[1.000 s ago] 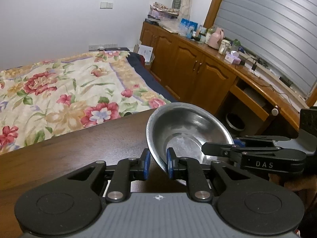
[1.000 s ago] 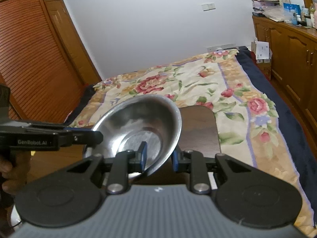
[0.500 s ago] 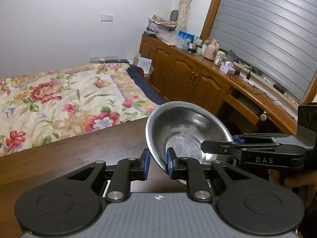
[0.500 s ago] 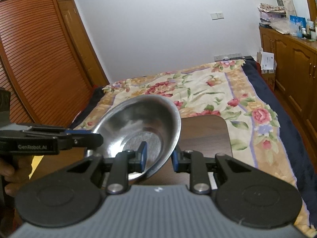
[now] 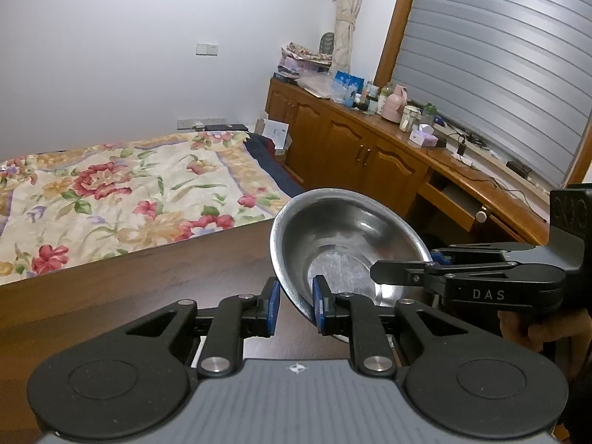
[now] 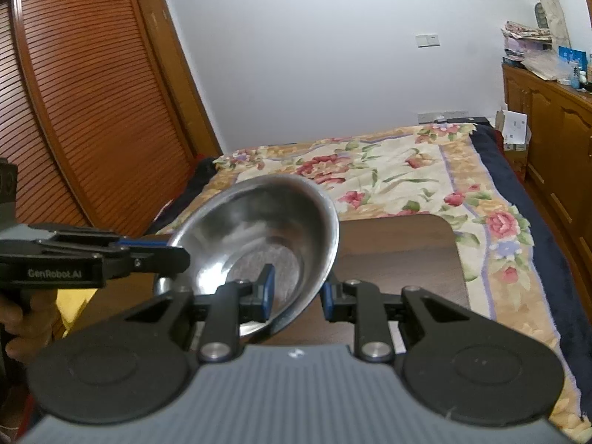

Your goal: Organize plates and bowls

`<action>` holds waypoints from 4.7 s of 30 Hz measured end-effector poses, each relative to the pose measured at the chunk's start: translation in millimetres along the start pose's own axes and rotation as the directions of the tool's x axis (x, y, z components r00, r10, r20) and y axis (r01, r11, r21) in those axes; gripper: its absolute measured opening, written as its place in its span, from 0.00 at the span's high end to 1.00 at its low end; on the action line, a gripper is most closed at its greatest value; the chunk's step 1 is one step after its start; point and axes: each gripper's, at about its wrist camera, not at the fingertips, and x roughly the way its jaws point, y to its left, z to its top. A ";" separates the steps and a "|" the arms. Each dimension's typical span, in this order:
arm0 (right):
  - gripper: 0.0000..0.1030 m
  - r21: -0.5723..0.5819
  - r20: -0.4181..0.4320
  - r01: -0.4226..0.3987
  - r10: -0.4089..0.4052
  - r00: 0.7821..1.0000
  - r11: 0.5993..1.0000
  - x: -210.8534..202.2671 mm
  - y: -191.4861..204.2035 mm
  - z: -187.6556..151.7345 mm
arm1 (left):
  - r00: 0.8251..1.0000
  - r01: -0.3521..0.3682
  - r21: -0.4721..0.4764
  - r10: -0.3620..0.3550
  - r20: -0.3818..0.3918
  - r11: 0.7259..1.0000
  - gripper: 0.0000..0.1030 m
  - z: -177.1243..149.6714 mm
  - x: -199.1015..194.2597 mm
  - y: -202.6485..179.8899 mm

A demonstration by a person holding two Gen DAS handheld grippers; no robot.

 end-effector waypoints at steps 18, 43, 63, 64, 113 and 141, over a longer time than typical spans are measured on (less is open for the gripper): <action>0.74 -0.008 -0.070 -0.066 0.066 0.995 0.998 -4.6 35.5 -41.7 | 0.999 -0.038 -0.044 0.036 -0.037 0.998 0.79 -60.2 -39.2 1.9; 0.73 -0.098 -0.078 -0.047 0.039 0.996 0.994 -2.8 64.8 -110.8 | 0.992 -0.114 -0.041 0.111 -0.066 0.993 0.78 -145.4 -51.4 -0.9; 0.67 -0.255 0.030 0.054 -0.048 0.998 0.965 -5.6 77.5 -123.9 | 0.979 -0.206 0.003 0.206 -0.014 0.979 0.76 -160.3 -44.7 -14.0; 0.62 -0.248 0.035 0.048 -0.041 0.999 0.968 -6.6 76.7 -123.2 | 0.978 -0.207 0.000 0.207 -0.011 0.978 0.76 -160.3 -44.7 -13.3; 0.11 -0.130 0.159 0.109 -0.088 0.983 0.985 -5.6 57.8 -146.2 | 0.948 -0.289 -0.120 0.301 0.099 0.950 0.35 -188.9 -47.2 -23.0; 0.67 -0.113 0.150 0.078 -0.061 0.987 0.991 -6.2 60.9 -145.7 | 0.951 -0.283 -0.154 0.298 0.083 0.947 0.71 -190.1 -49.2 -20.0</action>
